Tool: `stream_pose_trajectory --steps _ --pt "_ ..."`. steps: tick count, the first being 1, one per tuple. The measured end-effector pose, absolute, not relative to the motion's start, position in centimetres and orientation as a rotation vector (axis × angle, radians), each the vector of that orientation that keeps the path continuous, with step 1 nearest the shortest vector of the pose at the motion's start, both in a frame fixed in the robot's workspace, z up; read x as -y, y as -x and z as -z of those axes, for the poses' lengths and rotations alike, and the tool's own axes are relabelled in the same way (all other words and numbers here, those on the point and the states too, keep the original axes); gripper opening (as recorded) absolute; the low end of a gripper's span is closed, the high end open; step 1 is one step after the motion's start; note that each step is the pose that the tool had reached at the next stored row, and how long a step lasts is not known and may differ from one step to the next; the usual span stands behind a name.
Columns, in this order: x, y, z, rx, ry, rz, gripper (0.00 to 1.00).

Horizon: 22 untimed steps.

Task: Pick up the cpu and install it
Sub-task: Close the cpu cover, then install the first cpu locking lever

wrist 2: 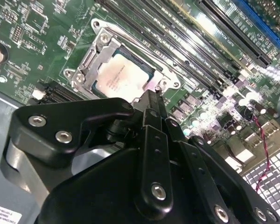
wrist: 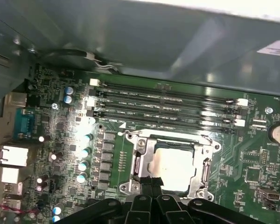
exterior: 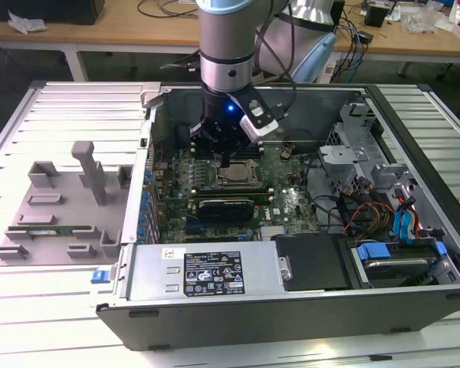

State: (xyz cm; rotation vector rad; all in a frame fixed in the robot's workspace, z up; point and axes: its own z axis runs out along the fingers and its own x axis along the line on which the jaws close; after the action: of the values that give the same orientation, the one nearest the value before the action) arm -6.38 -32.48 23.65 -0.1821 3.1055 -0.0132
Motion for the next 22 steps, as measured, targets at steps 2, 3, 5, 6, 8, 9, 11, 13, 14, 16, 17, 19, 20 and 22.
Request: stream_pose_trajectory --steps 2,3,5,6,8,9,11,13,14,16,17,19,20,22 --pt "32.6 6.0 -23.7 -3.106 0.18 0.013 0.11" --pt "32.6 5.8 -23.7 -3.106 0.18 0.013 0.11" --pt "32.7 4.9 -23.6 -3.106 0.177 0.013 0.11" --pt "32.8 4.6 -23.6 -3.106 0.177 0.013 0.11" --pt "32.8 4.1 -23.6 -3.106 0.174 0.013 0.11" --pt "32.8 4.1 -23.6 -3.106 0.166 0.013 0.11" --pt "32.8 4.1 -23.9 -3.107 0.154 0.013 0.11" --pt "32.8 4.1 -24.3 -3.108 0.137 0.014 0.11" --pt "32.8 4.1 -24.6 -3.108 0.125 0.014 0.11" --pt "32.8 4.1 -24.9 -3.109 0.103 0.014 0.11" --pt "32.8 4.1 -24.9 -3.109 0.103 0.014 0.11" --pt "32.8 4.1 -24.9 -3.109 0.1 0.014 0.11" --pt "32.8 4.1 -24.9 -3.109 0.1 0.014 0.11" --pt "32.8 4.1 -24.9 -3.109 0.1 0.014 0.11"
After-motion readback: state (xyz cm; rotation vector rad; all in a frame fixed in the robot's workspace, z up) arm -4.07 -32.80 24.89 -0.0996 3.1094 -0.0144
